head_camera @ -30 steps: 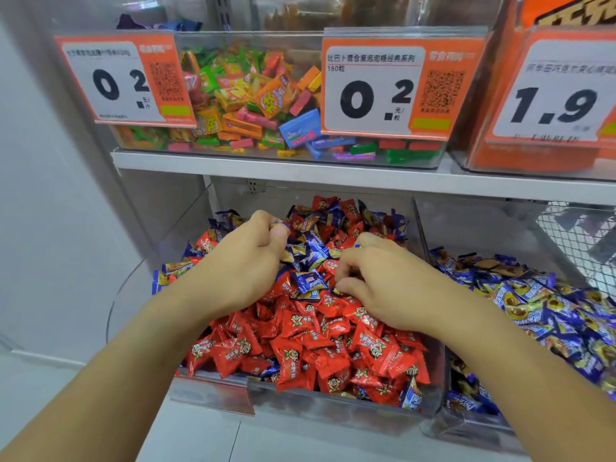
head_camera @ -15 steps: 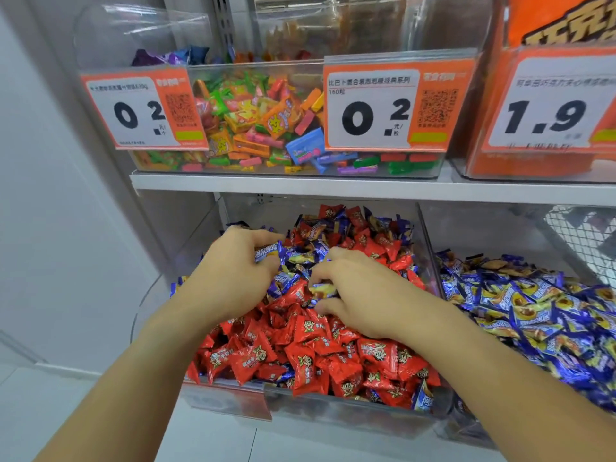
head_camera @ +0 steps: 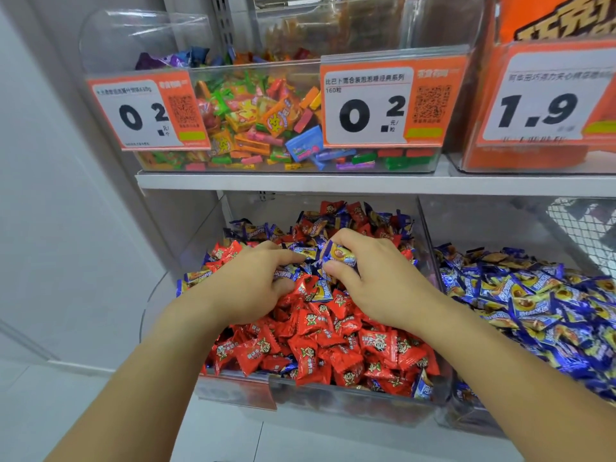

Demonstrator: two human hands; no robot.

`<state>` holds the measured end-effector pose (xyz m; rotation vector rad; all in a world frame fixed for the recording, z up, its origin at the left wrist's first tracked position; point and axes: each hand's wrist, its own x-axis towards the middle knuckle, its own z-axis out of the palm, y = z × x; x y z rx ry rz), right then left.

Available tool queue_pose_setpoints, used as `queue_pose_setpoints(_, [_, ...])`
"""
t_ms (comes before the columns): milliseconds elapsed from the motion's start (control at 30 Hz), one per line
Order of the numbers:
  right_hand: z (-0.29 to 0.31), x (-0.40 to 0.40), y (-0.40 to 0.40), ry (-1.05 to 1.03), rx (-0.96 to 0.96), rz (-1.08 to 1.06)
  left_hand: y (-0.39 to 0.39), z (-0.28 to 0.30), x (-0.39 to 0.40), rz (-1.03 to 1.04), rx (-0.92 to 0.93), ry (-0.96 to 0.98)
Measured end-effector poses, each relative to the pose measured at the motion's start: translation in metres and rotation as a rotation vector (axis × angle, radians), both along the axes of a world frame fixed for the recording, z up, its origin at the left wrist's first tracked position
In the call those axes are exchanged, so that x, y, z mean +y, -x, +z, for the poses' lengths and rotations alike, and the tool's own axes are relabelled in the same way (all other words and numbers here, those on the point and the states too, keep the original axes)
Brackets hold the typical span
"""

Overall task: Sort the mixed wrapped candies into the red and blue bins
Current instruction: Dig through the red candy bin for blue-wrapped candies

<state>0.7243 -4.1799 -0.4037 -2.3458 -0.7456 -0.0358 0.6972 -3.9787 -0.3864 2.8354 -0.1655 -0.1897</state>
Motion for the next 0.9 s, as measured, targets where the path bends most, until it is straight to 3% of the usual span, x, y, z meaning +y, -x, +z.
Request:
queue_pose_setpoints(267, [-0.002, -0.002, 0.001, -0.011, 0.031, -0.014, -0.001, 0.003, 0.003, 0.043, -0.127, 0.016])
queue_pose_setpoints(600, [0.007, -0.003, 0.005, -0.272, 0.077, -0.095, 0.004, 0.011, 0.010, 0.276, -0.367, 0.404])
queue_pose_setpoints(700, [0.010, -0.003, 0.007, -0.428, 0.244, -0.139, 0.005, 0.011, 0.011, 0.287, -0.358, 0.561])
queue_pose_setpoints(900, [0.021, 0.000, 0.016, -0.741, 0.572, -0.152, 0.008, 0.011, -0.008, 0.240, -0.141, 0.977])
